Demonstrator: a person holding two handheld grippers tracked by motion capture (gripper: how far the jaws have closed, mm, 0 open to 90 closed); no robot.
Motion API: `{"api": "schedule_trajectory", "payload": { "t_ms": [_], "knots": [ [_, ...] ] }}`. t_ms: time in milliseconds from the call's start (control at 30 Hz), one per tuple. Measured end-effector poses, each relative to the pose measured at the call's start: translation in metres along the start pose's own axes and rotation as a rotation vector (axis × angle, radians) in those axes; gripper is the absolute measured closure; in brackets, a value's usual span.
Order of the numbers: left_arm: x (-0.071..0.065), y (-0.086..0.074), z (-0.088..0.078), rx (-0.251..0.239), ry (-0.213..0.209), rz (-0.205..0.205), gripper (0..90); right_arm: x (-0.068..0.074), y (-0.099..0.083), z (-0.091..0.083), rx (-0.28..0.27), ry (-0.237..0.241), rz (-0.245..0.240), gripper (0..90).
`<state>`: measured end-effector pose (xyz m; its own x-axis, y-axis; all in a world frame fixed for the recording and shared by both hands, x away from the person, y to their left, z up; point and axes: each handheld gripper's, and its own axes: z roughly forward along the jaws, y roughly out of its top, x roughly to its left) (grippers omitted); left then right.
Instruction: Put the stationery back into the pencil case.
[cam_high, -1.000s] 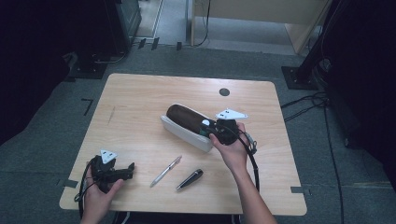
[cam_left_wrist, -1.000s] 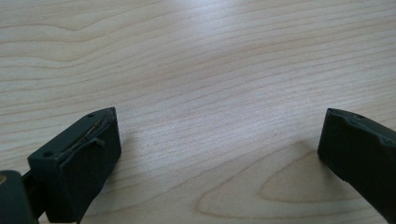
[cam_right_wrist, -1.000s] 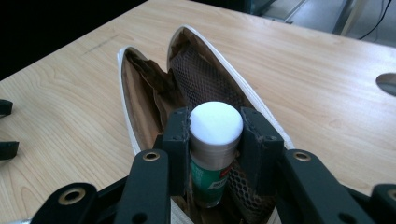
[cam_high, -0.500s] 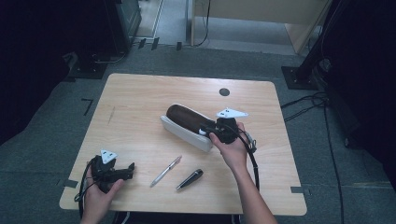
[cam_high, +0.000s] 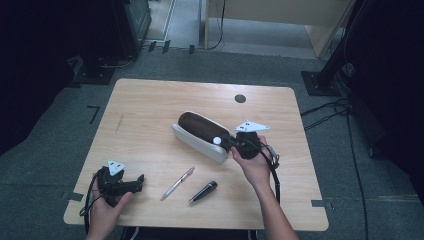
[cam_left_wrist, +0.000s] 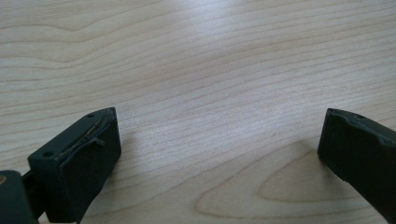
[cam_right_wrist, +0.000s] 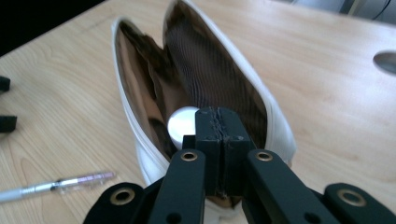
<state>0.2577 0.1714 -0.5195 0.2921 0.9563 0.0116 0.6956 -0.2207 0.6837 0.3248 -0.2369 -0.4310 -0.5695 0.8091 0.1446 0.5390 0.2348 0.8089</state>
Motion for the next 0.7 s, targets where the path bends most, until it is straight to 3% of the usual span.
{"api": "schedule_trajectory", "payload": {
  "t_ms": [200,700],
  "knots": [
    [0.000,0.000,0.000,0.001,0.000,0.000,0.0,-0.001,-0.004,0.008,0.020,0.031,0.017,89.9],
    [0.000,0.000,0.000,0.000,0.000,0.000,0.0,0.007,0.019,0.036,0.047,0.058,0.013,89.3]
  ]
}}
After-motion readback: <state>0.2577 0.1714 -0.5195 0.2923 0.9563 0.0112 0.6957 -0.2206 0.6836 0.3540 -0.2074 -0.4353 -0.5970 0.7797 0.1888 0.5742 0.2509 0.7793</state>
